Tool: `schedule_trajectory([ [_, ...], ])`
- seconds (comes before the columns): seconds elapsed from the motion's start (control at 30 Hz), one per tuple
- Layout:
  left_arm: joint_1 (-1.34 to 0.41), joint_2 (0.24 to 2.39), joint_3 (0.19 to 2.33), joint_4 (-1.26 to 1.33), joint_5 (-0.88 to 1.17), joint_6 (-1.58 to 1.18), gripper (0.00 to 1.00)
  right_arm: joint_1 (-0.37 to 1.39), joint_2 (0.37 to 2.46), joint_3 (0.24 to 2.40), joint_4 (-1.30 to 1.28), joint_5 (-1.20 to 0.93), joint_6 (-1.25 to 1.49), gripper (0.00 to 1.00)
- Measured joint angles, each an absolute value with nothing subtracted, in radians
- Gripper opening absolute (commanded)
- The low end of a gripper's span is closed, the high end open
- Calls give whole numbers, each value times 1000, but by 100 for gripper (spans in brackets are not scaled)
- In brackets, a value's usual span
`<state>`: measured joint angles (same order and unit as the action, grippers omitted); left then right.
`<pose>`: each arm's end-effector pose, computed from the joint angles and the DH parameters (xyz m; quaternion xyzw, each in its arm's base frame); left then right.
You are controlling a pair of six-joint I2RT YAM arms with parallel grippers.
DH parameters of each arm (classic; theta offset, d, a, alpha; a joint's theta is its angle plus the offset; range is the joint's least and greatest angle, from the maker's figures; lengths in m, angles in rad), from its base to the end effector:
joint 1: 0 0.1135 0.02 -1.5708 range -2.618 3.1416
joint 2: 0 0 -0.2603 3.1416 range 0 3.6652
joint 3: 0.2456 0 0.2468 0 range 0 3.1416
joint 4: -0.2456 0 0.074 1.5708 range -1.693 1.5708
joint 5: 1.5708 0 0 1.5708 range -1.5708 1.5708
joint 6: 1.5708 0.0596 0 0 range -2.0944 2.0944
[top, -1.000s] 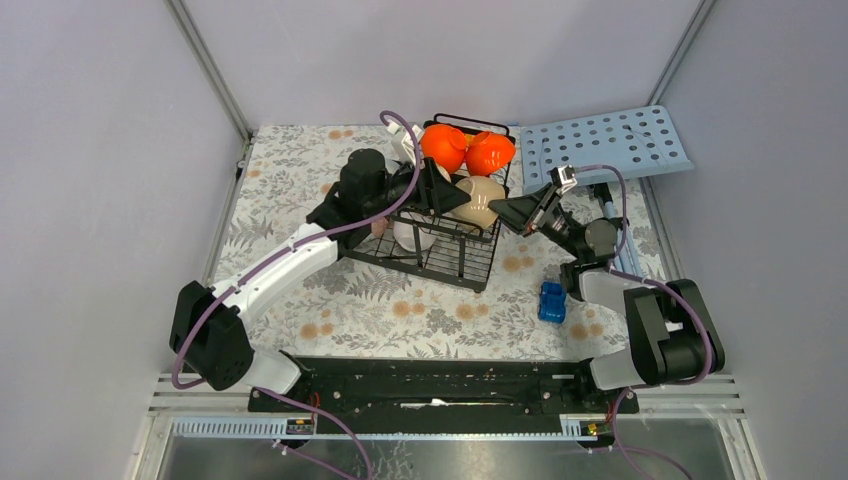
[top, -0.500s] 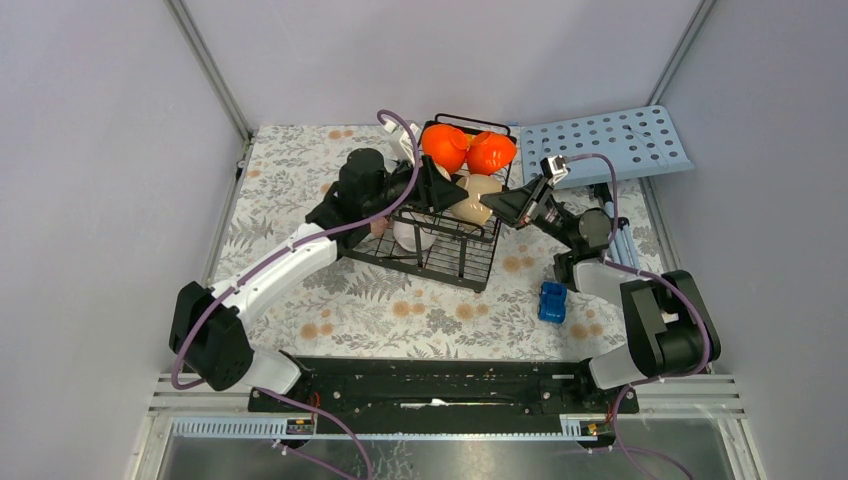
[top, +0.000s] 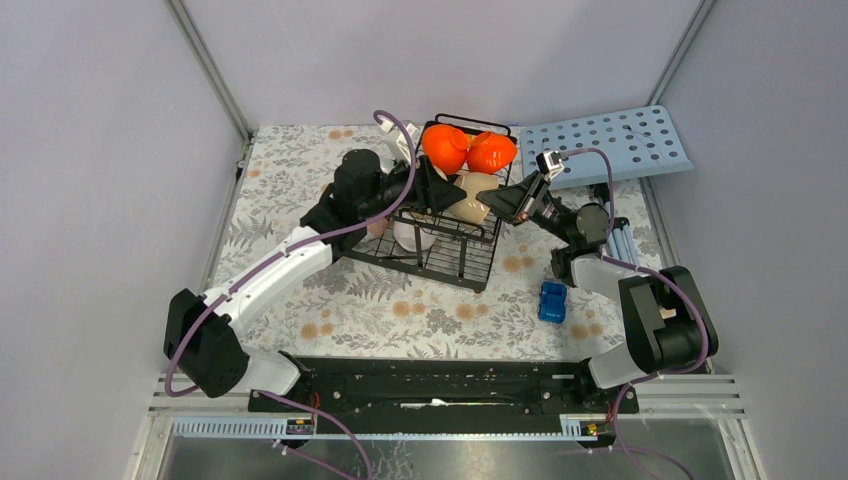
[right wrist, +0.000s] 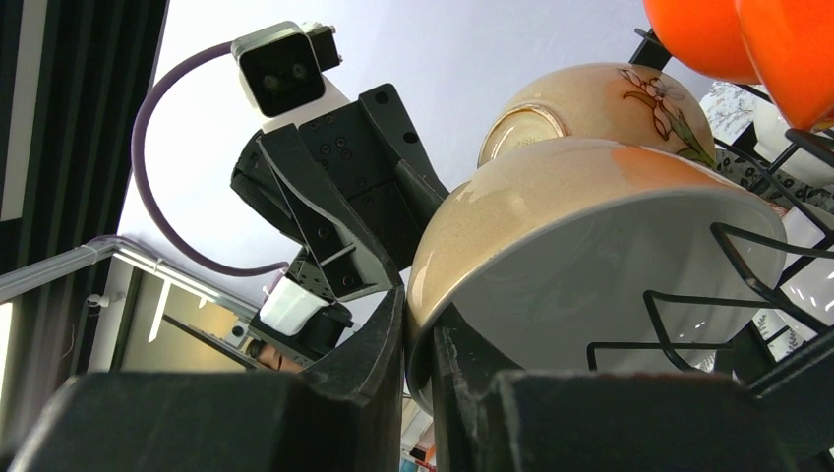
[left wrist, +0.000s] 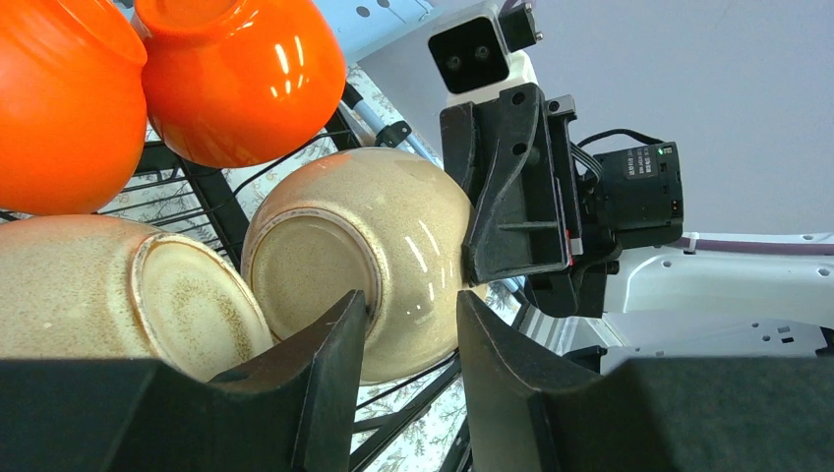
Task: Unload the bowls from the dish rack
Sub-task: Pick up the bowl from the dish rack.
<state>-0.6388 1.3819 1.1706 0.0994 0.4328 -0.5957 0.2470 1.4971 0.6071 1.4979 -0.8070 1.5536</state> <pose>0.2621 -0.2258 0.3633 0.1588 0.7249 -0.5073 0.4381 0.2733 0.1133 0.2906 -0.0175 0.5497 0.7517 0.3641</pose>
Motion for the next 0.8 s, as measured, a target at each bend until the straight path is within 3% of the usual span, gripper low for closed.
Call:
schedule_trajectory([
  [0.8,-641,1306,1171,98,407,-560,54,247,1488,640,1486,-832,1554,0],
])
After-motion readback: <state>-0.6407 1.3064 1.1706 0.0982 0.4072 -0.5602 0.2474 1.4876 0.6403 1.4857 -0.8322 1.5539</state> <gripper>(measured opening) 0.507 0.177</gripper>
